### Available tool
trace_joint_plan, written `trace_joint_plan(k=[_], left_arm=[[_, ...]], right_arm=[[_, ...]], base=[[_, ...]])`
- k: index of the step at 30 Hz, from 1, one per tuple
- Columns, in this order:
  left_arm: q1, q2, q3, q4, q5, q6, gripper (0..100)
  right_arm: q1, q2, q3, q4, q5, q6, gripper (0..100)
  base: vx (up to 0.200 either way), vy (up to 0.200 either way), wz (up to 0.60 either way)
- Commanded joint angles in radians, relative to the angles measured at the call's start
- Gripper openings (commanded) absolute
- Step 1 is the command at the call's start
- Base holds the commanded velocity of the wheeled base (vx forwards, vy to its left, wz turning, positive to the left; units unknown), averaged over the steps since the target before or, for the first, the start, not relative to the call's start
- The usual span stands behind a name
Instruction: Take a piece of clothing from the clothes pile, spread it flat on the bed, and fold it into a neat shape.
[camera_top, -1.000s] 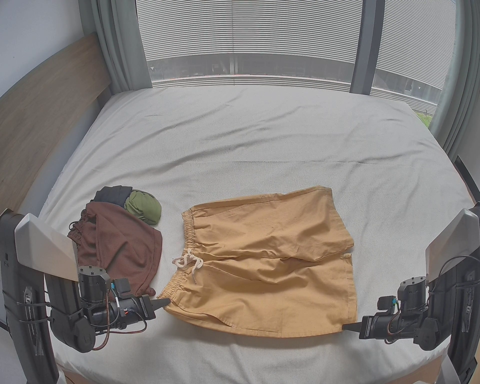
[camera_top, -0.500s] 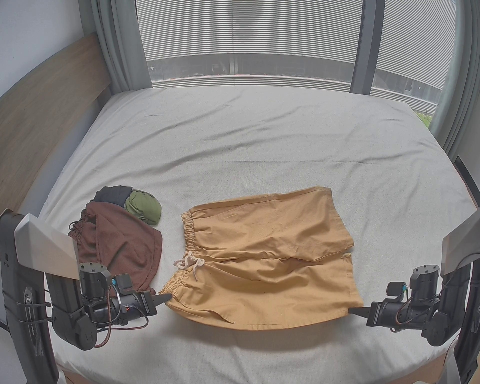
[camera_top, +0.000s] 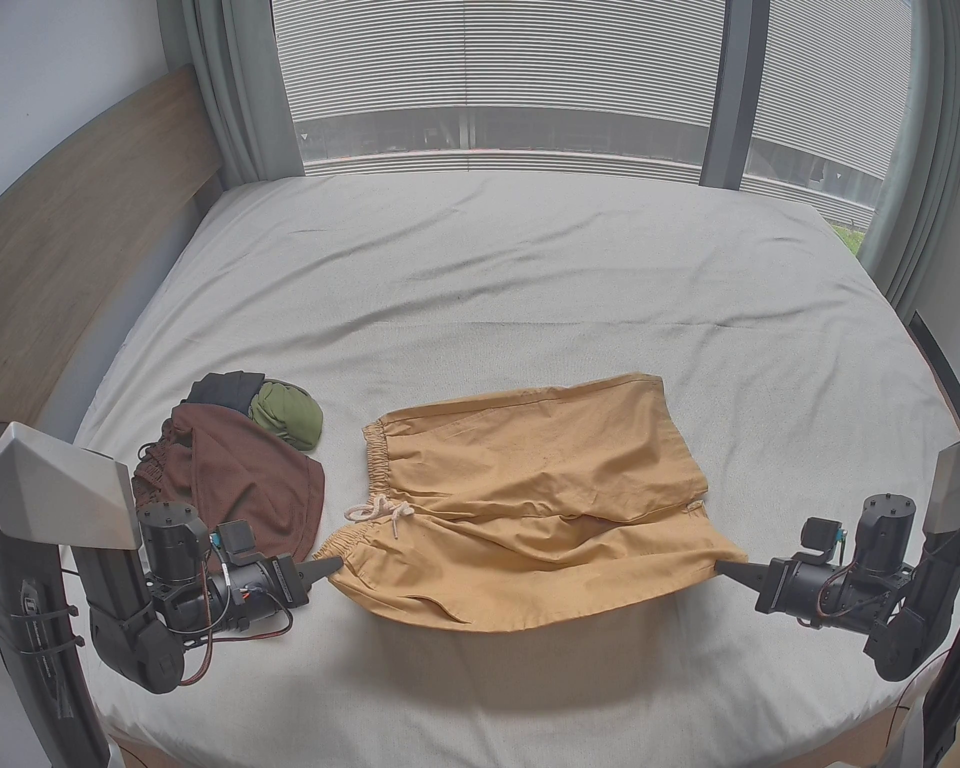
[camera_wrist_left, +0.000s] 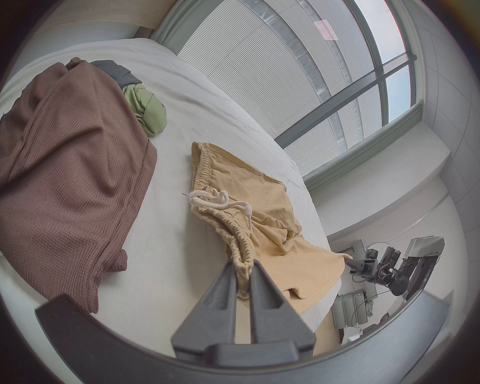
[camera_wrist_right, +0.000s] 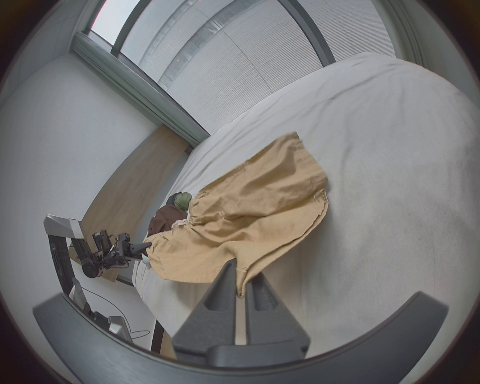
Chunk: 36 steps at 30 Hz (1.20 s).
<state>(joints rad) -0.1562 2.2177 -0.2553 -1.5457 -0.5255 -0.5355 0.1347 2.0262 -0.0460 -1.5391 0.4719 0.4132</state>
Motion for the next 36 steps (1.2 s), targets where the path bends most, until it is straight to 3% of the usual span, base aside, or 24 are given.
trace_joint_plan(k=[1, 15, 18, 23, 32, 36], left_arm=[[0.0, -0.01, -0.005, -0.001, 0.002, 0.0, 0], [-0.017, -0.01, -0.059, -0.001, 0.007, -0.001, 0], [-0.028, -0.013, -0.11, -0.001, 0.012, -0.043, 0], [-0.039, -0.018, -0.151, -0.001, 0.038, -0.153, 0], [-0.045, -0.024, -0.168, -0.001, 0.078, -0.158, 0], [-0.062, -0.026, -0.191, -0.002, 0.119, -0.162, 0]], right_arm=[[-0.006, -0.057, -0.02, -0.001, 0.001, 0.007, 0], [-0.027, -0.086, -0.1, 0.002, 0.001, 0.016, 0], [-0.03, -0.08, -0.134, 0.008, 0.001, 0.019, 0], [-0.041, -0.089, -0.189, 0.079, 0.001, 0.019, 0], [-0.046, -0.129, -0.272, 0.185, 0.001, 0.019, 0], [-0.056, -0.17, -0.345, 0.294, -0.001, 0.019, 0]], base=[[0.0, 0.0, 0.0], [0.0, 0.0, 0.0], [0.0, 0.0, 0.0], [0.0, 0.0, 0.0], [0.0, 0.0, 0.0], [0.0, 0.0, 0.0]])
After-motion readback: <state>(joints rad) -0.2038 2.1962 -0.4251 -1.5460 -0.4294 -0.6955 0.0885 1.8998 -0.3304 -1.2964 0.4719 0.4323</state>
